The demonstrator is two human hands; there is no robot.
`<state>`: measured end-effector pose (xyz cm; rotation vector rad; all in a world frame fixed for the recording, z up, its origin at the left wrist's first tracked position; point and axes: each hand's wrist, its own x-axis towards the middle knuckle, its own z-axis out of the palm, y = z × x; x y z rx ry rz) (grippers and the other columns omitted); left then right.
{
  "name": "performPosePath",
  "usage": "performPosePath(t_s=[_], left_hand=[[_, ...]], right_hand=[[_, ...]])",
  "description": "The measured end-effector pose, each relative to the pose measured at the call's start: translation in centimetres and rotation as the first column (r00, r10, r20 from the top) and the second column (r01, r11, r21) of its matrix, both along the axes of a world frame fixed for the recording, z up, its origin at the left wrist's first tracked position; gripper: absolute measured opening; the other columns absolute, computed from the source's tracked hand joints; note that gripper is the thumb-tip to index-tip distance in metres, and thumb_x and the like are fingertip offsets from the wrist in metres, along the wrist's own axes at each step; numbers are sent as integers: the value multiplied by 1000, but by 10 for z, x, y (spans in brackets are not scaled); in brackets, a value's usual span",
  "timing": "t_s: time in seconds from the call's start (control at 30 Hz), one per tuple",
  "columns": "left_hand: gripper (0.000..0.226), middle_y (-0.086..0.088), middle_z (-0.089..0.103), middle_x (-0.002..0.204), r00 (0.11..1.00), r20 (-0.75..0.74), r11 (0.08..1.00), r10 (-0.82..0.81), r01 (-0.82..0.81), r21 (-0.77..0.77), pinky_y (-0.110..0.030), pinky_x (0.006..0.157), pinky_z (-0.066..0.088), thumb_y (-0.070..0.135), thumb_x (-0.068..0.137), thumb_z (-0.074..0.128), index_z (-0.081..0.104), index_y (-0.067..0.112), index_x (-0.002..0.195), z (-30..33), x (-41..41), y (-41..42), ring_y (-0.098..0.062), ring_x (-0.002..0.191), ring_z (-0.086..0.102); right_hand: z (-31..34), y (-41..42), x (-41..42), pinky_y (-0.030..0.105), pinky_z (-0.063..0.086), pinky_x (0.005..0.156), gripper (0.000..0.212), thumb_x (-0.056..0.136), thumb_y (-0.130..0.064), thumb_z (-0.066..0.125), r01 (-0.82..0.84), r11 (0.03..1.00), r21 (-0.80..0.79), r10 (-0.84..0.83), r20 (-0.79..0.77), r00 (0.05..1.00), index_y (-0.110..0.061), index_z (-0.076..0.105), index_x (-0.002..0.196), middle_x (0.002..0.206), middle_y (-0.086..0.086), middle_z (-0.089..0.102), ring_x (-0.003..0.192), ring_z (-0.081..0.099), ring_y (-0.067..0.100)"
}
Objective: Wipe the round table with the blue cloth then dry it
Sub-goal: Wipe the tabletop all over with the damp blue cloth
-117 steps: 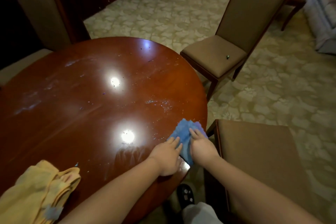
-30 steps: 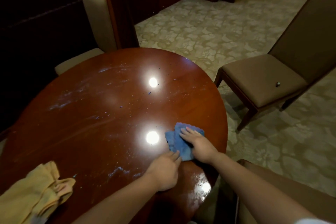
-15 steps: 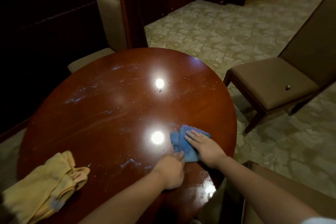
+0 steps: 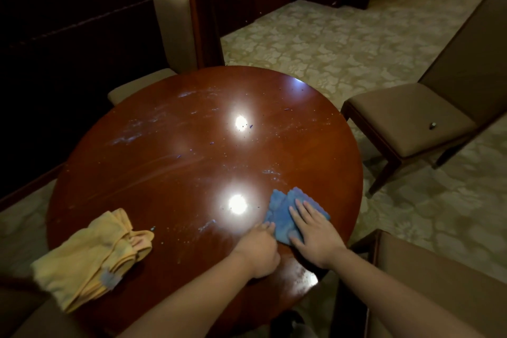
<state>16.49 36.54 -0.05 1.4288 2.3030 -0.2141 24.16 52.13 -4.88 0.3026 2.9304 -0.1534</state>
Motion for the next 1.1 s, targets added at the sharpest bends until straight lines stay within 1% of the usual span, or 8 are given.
performPosePath(t_s=[0.1, 0.23, 0.37, 0.47, 0.6, 0.8, 0.93, 1.1], left_hand=[[65, -21, 42, 137, 996, 27, 994, -80, 78, 79, -35, 113, 23, 34, 86, 24, 42, -6, 135, 2, 22, -16, -34, 129, 36], [63, -23, 25, 151, 997, 11, 996, -73, 72, 54, -32, 117, 8, 30, 94, 32, 26, -9, 144, 0, 42, -23, -31, 141, 20], [60, -19, 23, 154, 1000, -19, 1000, 11, -10, 20, -31, 119, 9, 23, 95, 39, 24, -3, 147, -2, 17, -18, -28, 143, 20], [56, -16, 32, 150, 999, -22, 999, -33, 33, 11, -32, 117, 14, 21, 93, 40, 31, -1, 144, -5, 7, -35, -27, 138, 28], [59, -11, 20, 157, 994, -14, 994, -104, 105, 16, -31, 120, 0, 20, 94, 37, 24, 2, 149, -8, 29, -59, -22, 145, 14], [56, -12, 32, 152, 995, -22, 990, 93, -90, 106, -26, 117, 10, 24, 93, 43, 34, 5, 145, -6, 12, -52, -22, 140, 28], [54, -9, 34, 152, 999, 4, 997, 34, -34, 75, -25, 117, 4, 21, 93, 41, 36, 5, 144, -8, 17, -76, -19, 141, 27], [58, -10, 38, 149, 999, -5, 995, 50, -50, 90, -27, 117, 7, 28, 89, 28, 42, 4, 141, -17, 17, -81, -22, 139, 32]], right_hand=[[-18, -19, 49, 32, 18, 114, 73, 98, -56, 7, 39, 992, -118, -39, 6, 999, -9, 47, 138, 144, 8, 40, 136, 39, 22], [-27, -26, 58, 33, 11, 112, 67, 99, -51, 7, 49, 989, -142, -46, 22, 999, -11, 19, 151, 144, 11, 40, 141, 16, 21], [-21, -25, 13, 33, 10, 110, 78, 99, -50, 2, 17, 1000, -10, -16, 38, 999, -3, 57, 128, 136, 15, 52, 128, 48, 28], [-7, -30, 22, 32, -2, 118, 73, 99, -52, 3, -18, 1000, 12, 17, 90, 996, -5, 41, 139, 149, 15, 30, 139, 33, 26], [-27, -47, 47, 34, 8, 112, 73, 98, -54, 9, -91, 996, -2, 91, 104, 990, -5, 53, 129, 135, 12, 54, 139, 24, 25], [-11, -43, -5, 30, -20, 111, 108, 56, -66, -34, -207, 976, 68, 204, 60, 977, -8, -16, 145, 144, 7, -29, 133, -29, 17], [-15, -51, 31, 31, 1, 113, 85, 96, -57, -4, -210, 977, 27, 209, 43, 977, -7, 55, 133, 140, 13, 47, 144, 19, 25], [-22, -57, 28, 32, 10, 111, 73, 98, -53, 3, -197, 977, -76, 199, 18, 980, -8, 41, 141, 138, 6, 45, 145, 13, 24]])
